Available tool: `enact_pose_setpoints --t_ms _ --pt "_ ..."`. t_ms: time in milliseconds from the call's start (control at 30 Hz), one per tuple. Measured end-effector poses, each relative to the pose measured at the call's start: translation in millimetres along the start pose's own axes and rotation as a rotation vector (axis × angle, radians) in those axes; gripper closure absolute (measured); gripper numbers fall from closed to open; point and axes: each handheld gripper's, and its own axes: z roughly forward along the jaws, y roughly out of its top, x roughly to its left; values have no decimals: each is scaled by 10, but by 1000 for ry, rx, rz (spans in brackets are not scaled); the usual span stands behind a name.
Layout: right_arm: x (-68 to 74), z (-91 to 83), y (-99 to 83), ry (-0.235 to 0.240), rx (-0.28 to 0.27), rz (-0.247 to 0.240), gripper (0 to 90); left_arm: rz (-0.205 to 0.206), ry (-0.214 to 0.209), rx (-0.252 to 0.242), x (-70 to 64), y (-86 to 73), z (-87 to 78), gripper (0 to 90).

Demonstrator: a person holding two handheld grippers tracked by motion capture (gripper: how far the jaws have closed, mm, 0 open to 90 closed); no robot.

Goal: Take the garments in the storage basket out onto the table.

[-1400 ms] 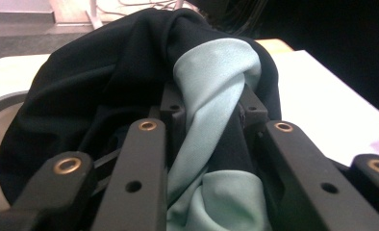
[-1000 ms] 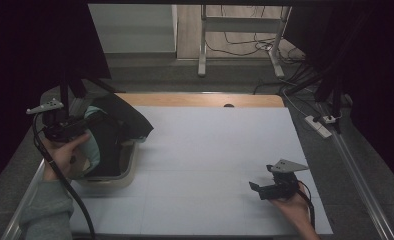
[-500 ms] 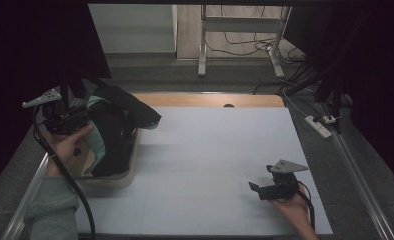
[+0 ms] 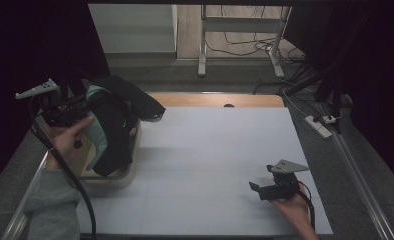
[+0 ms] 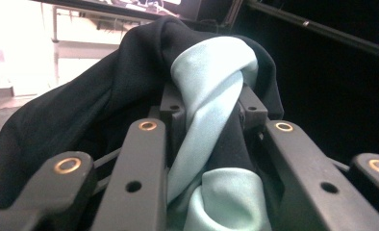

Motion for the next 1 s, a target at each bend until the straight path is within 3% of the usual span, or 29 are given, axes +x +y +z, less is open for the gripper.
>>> enact_pose_setpoints --t_ms 633,1000 --pt "-7 3 -1 4 7 3 57 10 -68 -57 -202 148 141 714" --pt "-12 -3 -2 2 6 3 57 33 -163 -51 -433 260 360 713"
